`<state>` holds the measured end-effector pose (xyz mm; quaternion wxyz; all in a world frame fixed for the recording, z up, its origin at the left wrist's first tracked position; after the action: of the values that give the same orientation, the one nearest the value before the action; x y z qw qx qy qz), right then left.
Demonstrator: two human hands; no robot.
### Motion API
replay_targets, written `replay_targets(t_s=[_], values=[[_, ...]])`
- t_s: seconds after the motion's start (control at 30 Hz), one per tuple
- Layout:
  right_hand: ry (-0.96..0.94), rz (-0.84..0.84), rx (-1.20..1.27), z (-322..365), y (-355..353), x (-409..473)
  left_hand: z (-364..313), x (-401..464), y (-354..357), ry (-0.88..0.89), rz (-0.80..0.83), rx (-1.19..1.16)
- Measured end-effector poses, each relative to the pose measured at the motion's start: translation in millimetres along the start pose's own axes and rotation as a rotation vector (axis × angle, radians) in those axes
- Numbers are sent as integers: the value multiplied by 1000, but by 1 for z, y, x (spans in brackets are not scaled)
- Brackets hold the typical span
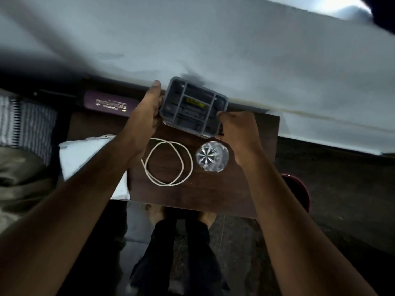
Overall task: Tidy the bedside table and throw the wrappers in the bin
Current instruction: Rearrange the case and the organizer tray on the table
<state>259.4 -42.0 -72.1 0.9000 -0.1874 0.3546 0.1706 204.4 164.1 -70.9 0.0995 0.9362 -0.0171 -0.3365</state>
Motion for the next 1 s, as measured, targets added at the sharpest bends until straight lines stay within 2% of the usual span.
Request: replay_targets(t_s=[0.1, 0.37, 0.63, 0.87, 1.0], values=[[24, 62, -42, 21, 21, 9, 1, -13, -15, 51, -28, -82], [55, 43, -26, 37, 44, 17, 4, -16, -34, 96, -39, -147], [68, -17, -38, 35, 43, 19, 15, -9, -37, 21, -45, -179], [88, 1, 29, 26, 46, 21, 22, -3, -40, -6, -58, -184], [114, 33, 111, 17, 48, 23, 29, 5, -34, 32, 43, -201]])
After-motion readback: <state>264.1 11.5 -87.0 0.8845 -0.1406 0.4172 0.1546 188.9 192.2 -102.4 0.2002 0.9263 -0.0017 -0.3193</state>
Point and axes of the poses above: each hand's wrist, its own x-axis towards the middle knuckle, its own y-axis out of the palm, z = x × y, the point moved 9 cm from there along x, towards the middle knuckle, and after that the axes turned 15 degrees about z, right-handed, at the moved point
